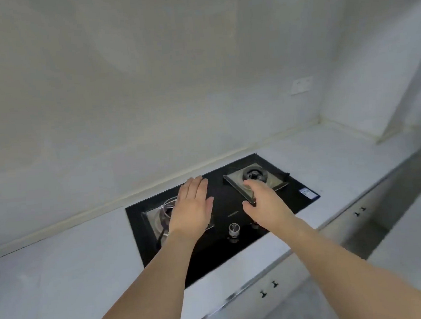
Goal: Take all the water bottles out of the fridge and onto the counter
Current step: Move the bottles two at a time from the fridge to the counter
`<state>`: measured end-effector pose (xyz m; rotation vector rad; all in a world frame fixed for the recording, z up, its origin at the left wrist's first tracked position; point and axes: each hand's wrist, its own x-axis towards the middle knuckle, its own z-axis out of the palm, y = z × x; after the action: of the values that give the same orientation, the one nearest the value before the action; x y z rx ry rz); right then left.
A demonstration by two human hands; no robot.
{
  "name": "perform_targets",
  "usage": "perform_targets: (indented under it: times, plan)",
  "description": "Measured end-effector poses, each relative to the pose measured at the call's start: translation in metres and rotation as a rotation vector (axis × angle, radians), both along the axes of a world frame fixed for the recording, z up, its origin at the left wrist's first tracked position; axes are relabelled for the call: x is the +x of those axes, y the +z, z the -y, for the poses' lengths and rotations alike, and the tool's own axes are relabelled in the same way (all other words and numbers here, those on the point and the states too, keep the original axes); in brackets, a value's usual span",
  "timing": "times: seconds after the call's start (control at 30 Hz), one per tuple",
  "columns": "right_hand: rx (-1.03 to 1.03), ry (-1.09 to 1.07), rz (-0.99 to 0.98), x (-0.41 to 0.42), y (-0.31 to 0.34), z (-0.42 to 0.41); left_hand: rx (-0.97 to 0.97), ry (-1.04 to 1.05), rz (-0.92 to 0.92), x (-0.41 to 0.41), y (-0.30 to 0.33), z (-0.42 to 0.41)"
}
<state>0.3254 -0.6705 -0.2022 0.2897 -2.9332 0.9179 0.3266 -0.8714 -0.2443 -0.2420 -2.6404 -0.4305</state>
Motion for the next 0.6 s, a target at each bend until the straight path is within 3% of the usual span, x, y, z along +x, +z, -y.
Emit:
perform_targets:
  times: [0.37,0.6]
  plan:
    - [-0.029,-0.354,-0.075,0.045,0.029,-0.226,-0.08,-0.409,-0.136,-0.042,0.059,-0.23]
    - [-0.048,-0.535,-0.029,0.04,0.018,-0.313,-0.1,-0.622,-0.157,-0.081,0.044,-0.34]
